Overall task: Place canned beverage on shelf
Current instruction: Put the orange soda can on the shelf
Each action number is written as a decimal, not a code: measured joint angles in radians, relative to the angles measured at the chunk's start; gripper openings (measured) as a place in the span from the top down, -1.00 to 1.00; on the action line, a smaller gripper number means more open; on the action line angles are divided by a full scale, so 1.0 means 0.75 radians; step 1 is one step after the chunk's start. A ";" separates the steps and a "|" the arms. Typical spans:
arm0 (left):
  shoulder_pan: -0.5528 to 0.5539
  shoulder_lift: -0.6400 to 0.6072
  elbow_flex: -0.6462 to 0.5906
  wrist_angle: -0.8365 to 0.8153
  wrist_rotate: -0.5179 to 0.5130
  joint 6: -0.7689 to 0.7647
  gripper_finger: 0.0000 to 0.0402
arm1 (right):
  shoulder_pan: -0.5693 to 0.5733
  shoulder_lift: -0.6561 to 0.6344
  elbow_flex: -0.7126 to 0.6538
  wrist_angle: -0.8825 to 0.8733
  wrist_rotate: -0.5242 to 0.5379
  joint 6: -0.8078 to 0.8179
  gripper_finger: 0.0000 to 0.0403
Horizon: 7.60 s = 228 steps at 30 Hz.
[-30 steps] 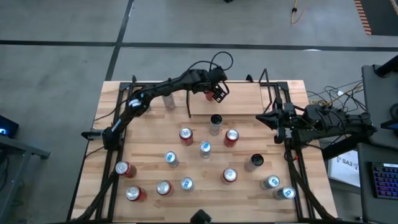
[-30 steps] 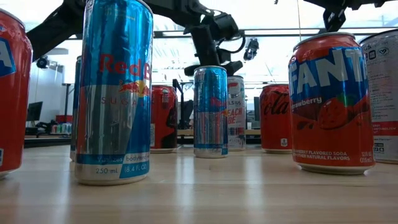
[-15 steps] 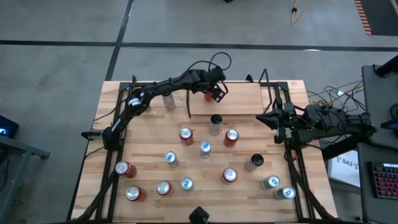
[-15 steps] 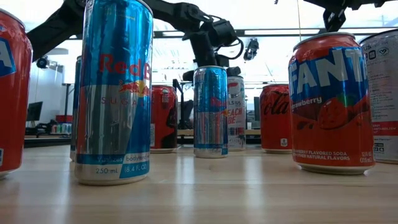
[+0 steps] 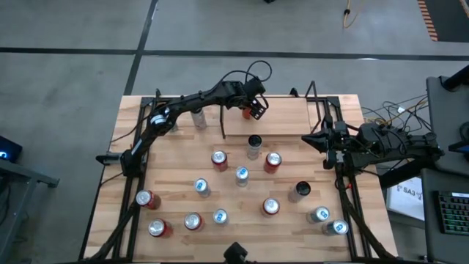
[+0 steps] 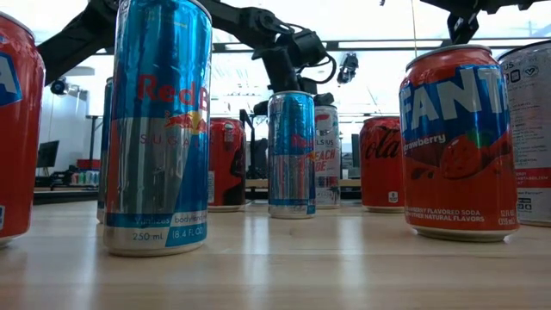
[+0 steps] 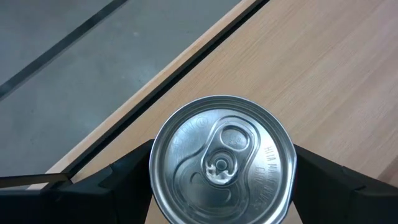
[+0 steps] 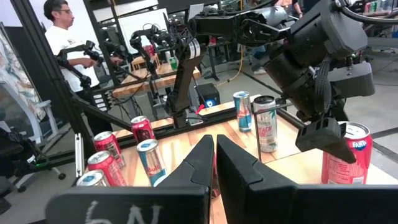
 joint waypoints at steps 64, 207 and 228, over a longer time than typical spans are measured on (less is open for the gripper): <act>-0.603 -0.973 -0.674 -0.501 -0.666 0.135 -0.63 | -0.027 0.975 0.427 0.117 0.243 0.231 0.95; -0.379 -2.026 -2.224 1.368 0.019 1.102 1.00 | -0.543 1.750 1.212 -0.323 0.199 0.313 0.95; -0.379 -2.026 -2.224 1.367 0.019 1.101 1.00 | -0.565 1.746 1.253 -0.342 0.198 0.261 0.95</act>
